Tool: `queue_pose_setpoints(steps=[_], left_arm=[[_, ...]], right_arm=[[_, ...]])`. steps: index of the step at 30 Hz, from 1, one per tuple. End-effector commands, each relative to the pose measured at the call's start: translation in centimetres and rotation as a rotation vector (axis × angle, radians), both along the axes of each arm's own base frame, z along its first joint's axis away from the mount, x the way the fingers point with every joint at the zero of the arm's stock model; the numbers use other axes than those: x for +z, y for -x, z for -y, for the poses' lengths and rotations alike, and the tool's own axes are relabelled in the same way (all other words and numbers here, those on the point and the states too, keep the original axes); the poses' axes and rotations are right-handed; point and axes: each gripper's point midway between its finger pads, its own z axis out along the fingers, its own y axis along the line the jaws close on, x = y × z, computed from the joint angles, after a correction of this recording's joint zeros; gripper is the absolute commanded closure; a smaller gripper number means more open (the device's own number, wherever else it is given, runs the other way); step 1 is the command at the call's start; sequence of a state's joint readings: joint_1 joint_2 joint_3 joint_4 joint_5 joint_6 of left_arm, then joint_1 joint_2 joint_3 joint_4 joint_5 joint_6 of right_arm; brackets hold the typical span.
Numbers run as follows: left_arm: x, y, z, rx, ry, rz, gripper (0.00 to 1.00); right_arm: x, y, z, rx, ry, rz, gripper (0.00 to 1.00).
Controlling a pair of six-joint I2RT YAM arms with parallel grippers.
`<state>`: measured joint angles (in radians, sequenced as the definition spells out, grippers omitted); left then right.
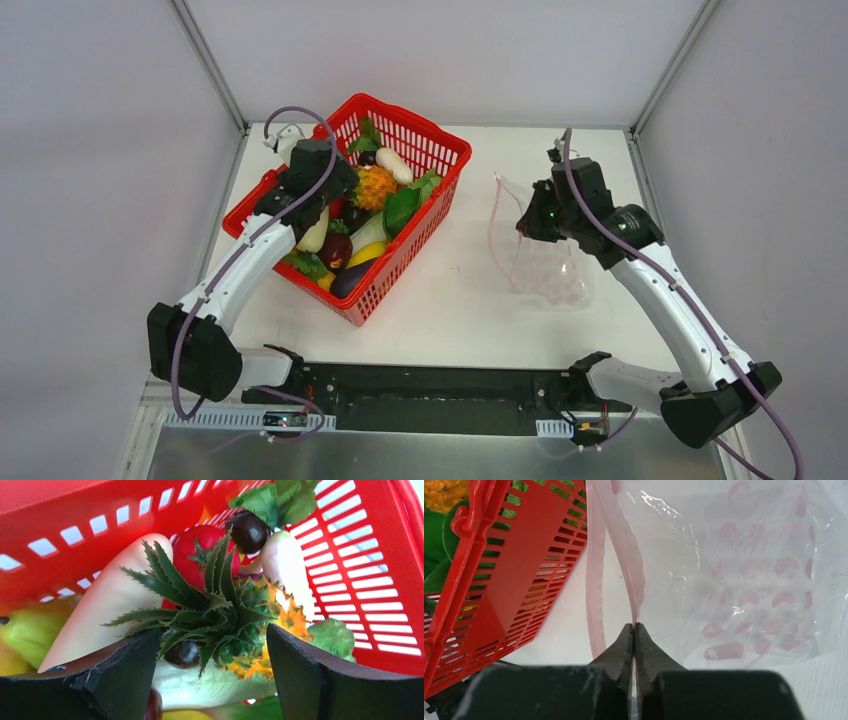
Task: Place the food in the zip-top bag and seal the zipper
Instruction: Pick up the fake fruit from the bin.
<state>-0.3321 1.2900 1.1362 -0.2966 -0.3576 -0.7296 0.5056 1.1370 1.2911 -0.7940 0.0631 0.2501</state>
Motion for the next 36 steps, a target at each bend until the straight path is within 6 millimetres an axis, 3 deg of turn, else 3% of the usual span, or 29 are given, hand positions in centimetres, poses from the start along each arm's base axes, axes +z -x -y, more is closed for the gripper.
queue_pose_setpoints(steps=[1,6,12,20,26,36], left_arm=[[1.1,-2.4,-0.3,0.094,0.080,0.095,0.26],[0.2,-3.6,0.4,0.086,0.099,0.084,0.41],[-1.1,-4.1,1.5,0.046,0.140,0.077,0.69],[0.1,-3.7,1.7,0.021,0.173,0.160,1.00],[3.4,-2.5,1.3,0.000,0.176,0.259,1.00],[10.7,1.6,0.0,-0.031,0.193,0.452,1.00]], right_arm=[[1.0,0.0,-0.1,0.015,-0.020,0.045,1.00],[0.9,0.1,-0.1,0.025,-0.019,0.042,1.00],[0.9,0.2,0.0,0.031,-0.013,0.047,1.00],[0.9,0.2,-0.1,0.038,-0.013,0.049,1.00],[1.1,0.4,-0.1,0.040,-0.020,0.055,1.00],[1.7,-0.2,-0.3,0.006,-0.059,0.082,1.00]])
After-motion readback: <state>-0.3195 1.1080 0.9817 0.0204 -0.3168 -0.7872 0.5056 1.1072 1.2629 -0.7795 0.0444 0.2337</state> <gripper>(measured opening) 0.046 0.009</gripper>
